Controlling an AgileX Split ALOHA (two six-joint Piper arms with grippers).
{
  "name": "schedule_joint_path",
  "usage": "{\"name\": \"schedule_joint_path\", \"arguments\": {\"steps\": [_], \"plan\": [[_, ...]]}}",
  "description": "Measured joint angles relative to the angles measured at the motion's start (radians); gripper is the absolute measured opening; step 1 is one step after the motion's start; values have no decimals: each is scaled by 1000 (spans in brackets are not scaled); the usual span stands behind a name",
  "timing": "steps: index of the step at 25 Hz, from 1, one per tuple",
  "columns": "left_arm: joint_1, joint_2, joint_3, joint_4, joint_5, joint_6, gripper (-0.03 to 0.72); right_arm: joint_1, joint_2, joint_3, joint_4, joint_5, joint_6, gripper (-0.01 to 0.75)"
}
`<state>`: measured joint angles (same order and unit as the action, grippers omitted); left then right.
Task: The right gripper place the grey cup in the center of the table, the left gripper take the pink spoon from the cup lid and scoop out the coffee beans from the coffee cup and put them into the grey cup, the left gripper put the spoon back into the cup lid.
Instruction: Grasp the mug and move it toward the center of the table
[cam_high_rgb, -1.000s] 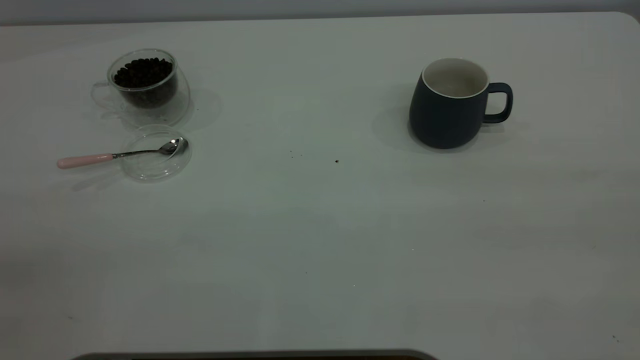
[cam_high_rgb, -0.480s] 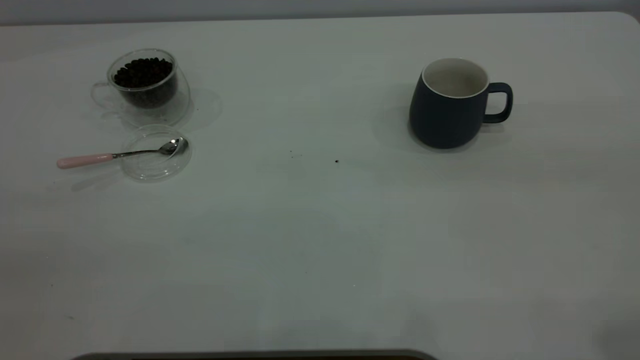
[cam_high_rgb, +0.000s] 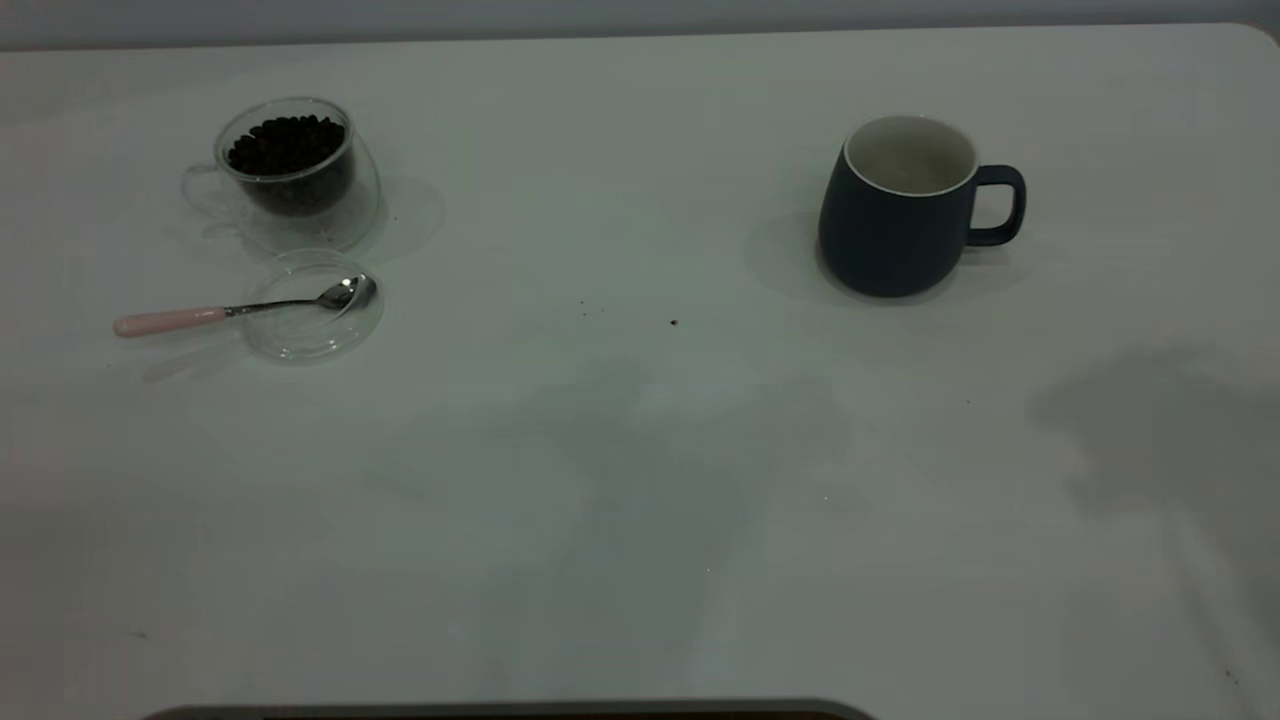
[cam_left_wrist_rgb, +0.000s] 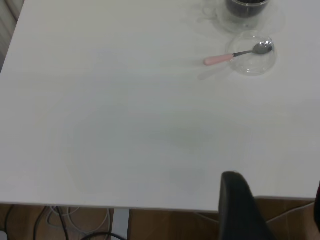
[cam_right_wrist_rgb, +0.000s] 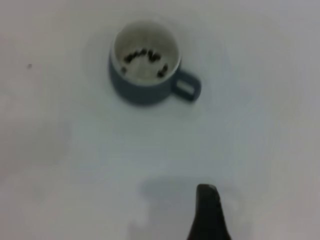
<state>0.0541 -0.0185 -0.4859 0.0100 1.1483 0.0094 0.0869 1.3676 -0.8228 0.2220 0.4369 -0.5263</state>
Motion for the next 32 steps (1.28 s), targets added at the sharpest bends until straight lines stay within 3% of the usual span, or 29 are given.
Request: {"name": "schedule_joint_path", "arguments": {"steps": [6,17,27,32], "plan": [[0,0,0,0,0,0,422,-3,300,-142,-5,-63,-135,589],[0,0,0,0,0,0,422,-66,730,-345,5,-178,-835,586],[0,0,0,0,0,-2,422,-67,932,-488,378,-158,-1441,523],[0,0,0,0,0,-2,422,-67,961,-527,606,-74,-1588,509]]}}
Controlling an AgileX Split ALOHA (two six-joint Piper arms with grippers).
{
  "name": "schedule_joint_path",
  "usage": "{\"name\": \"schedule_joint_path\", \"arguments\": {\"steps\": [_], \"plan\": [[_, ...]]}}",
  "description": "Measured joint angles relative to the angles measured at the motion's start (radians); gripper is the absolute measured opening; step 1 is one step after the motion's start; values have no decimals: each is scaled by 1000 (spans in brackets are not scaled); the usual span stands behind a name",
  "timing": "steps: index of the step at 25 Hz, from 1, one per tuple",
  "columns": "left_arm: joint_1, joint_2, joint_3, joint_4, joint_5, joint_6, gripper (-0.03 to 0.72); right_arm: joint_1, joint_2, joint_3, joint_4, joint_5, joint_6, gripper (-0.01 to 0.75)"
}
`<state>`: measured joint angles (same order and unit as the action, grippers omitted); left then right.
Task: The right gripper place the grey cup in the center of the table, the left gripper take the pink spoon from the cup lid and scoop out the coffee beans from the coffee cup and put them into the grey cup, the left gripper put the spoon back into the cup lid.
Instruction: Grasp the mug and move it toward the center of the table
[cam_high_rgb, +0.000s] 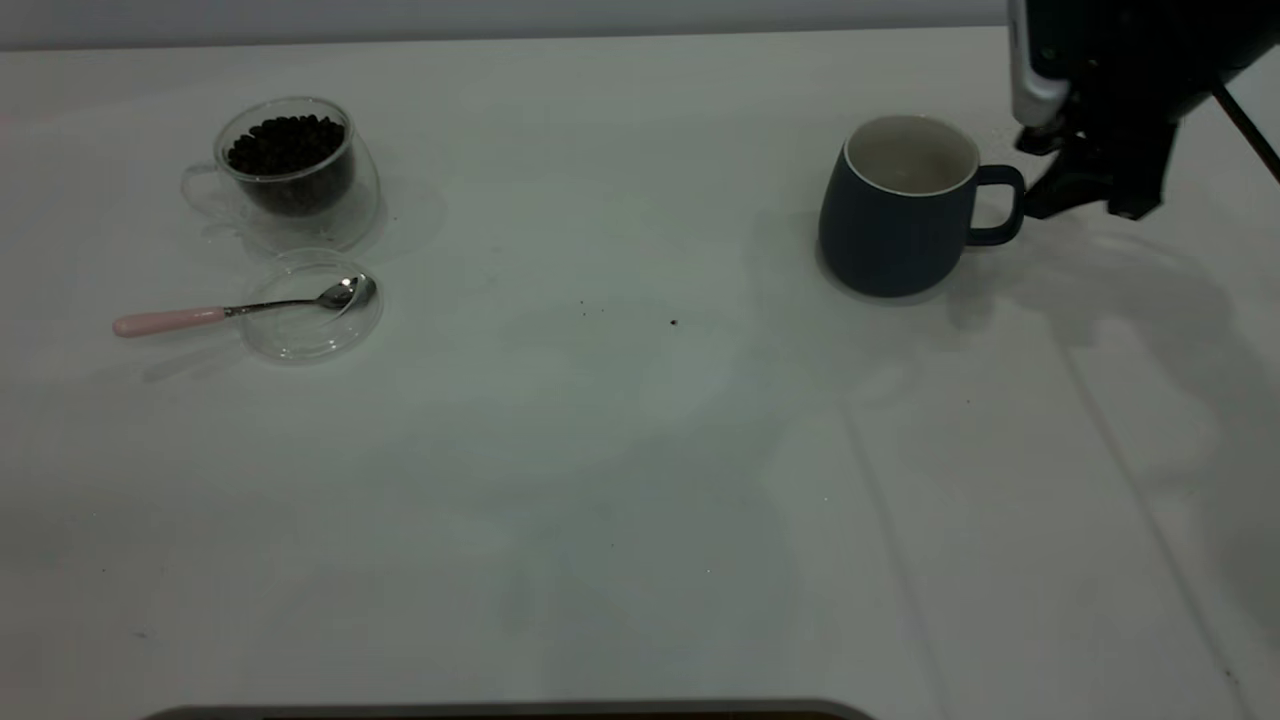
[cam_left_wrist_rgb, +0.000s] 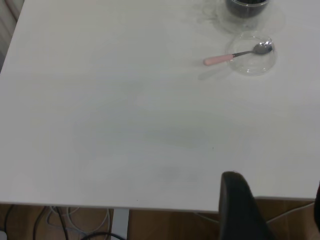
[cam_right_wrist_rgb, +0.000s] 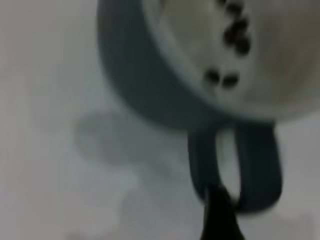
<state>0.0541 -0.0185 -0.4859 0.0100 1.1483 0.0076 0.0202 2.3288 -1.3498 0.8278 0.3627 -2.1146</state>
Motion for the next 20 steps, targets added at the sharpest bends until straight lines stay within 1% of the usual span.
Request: {"name": "schedule_joint_path", "arguments": {"steps": [4,8,20], "plan": [[0,0,0,0,0,0,422,17,29,-20,45,17,0,509],[0,0,0,0,0,0,422,63,58,-44,58,22,0,509],[0,0,0,0,0,0,422,273,124,-184,185,26,0,509]]}}
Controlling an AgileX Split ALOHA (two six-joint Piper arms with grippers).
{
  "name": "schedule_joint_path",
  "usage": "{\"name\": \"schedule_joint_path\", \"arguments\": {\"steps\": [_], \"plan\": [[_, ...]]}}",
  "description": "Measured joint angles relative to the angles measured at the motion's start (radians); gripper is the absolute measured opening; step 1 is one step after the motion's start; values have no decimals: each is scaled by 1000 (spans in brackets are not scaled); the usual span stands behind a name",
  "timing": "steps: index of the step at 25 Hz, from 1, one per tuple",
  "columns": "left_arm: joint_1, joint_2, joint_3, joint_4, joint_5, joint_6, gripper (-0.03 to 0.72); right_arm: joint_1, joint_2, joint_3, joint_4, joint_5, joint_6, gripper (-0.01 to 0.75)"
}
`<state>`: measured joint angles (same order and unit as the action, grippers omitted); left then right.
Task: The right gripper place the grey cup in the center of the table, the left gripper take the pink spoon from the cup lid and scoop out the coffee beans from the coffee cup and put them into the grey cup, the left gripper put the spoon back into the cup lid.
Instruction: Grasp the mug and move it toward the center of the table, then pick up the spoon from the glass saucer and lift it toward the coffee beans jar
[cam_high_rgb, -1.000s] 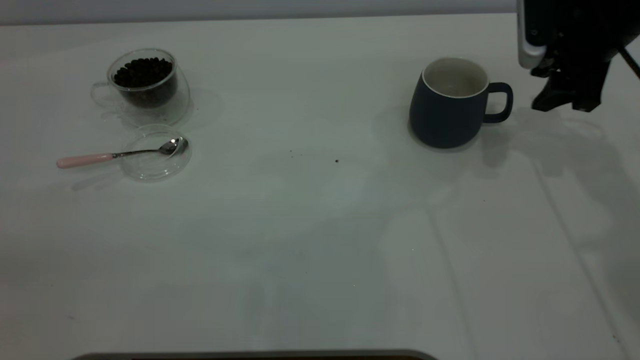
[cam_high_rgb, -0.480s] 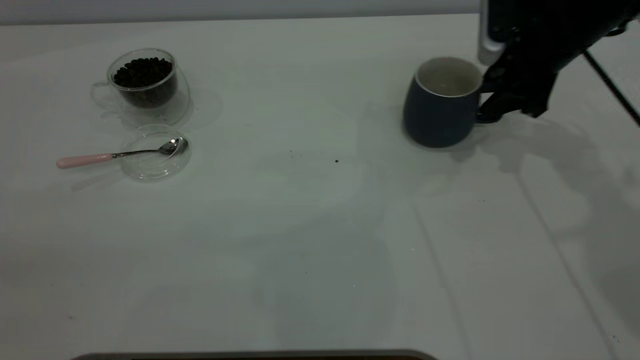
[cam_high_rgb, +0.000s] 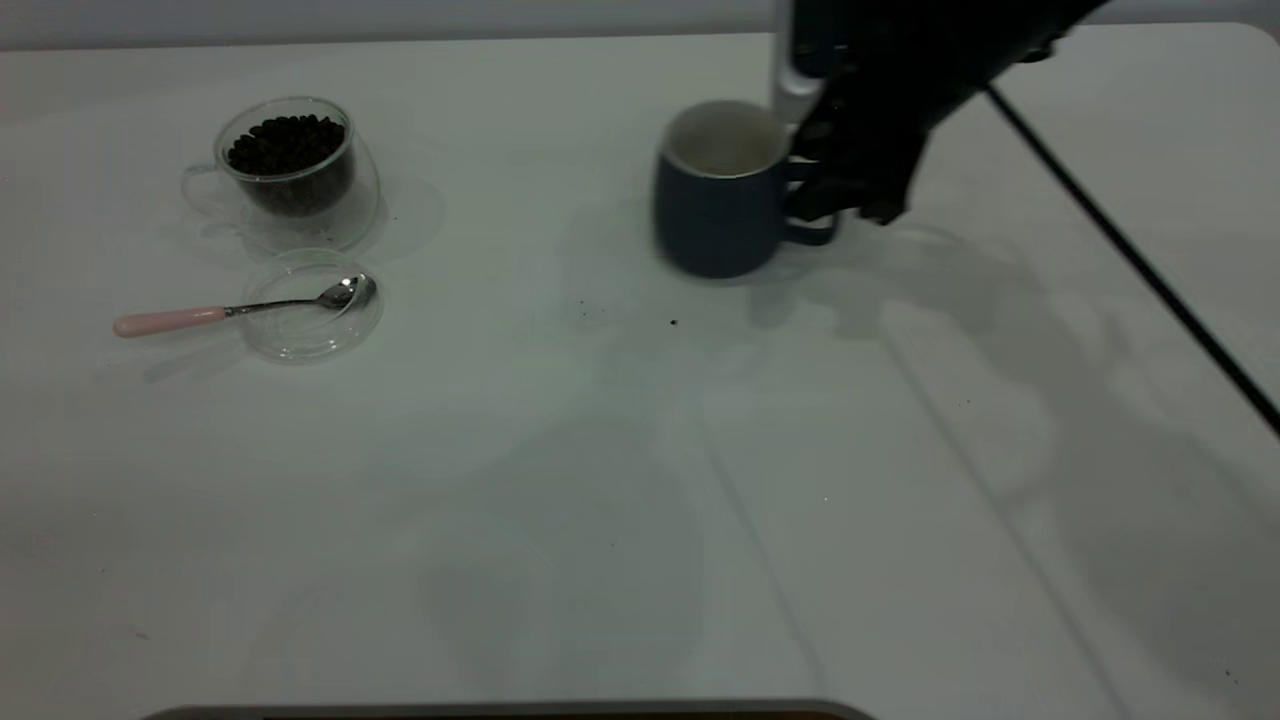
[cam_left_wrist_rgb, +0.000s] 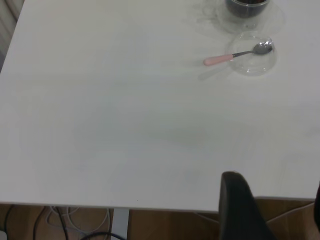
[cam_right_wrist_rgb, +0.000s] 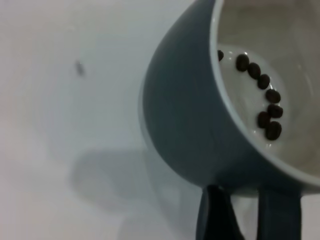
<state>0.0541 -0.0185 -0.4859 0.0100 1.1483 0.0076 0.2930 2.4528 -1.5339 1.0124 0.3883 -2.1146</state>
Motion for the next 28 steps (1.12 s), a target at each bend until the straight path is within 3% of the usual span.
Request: {"name": "schedule_joint_path", "arguments": {"steps": [5,10,14,18,20,23,28], "plan": [[0,0,0,0,0,0,422,57,15,-18,17,29,0,509],[0,0,0,0,0,1,422,31,5,-17,15,26,4,509],[0,0,0,0,0,2,422,-3,-77,36,-38,31,109,509],[0,0,0,0,0,2,422,-4,-202,145,-107,128,276,509],[0,0,0,0,0,2,422,-4,-284,209,-120,231,430,509],[0,0,0,0,0,2,422,-4,-436,306,-197,416,810,509],[0,0,0,0,0,2,422,-1,-743,433,-803,680,1638,507]]}}
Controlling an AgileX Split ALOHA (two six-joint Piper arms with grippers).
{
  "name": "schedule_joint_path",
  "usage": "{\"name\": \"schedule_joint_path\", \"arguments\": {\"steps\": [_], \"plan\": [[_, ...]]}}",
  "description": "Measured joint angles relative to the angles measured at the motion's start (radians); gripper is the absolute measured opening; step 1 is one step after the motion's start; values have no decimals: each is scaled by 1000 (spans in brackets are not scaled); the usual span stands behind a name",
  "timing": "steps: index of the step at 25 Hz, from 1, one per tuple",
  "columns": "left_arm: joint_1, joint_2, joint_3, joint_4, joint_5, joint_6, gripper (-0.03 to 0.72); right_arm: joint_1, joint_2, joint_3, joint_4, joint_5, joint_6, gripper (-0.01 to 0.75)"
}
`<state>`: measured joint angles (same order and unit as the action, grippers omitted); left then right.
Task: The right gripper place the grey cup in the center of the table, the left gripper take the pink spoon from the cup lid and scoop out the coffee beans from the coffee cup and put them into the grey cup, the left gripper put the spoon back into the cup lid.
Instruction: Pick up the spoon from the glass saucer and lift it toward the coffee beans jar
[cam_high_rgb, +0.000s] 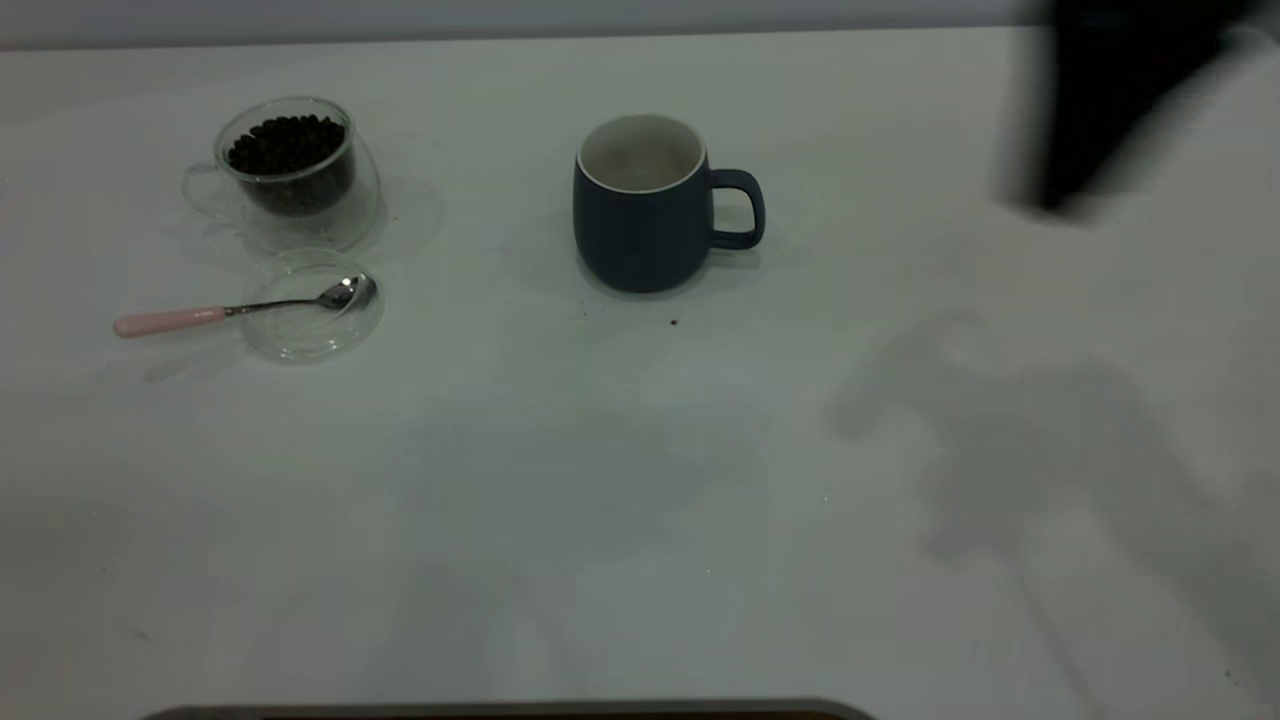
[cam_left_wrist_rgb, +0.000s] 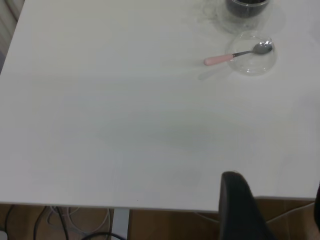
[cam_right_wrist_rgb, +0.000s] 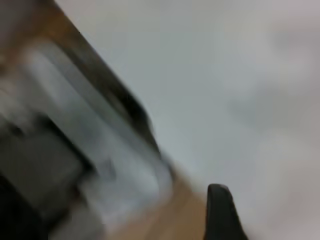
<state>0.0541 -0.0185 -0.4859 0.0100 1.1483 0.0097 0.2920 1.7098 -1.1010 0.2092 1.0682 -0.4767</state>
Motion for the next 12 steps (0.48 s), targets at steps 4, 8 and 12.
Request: {"name": "schedule_joint_path", "arguments": {"steps": [4,8,12], "plan": [[0,0,0,0,0,0,422,-1,-254,162,-274,72,443,507],[0,0,0,0,0,0,422,-5,-502,393,-266,74,522,507],[0,0,0,0,0,0,422,-98,-755,575,-209,72,531,507]]}}
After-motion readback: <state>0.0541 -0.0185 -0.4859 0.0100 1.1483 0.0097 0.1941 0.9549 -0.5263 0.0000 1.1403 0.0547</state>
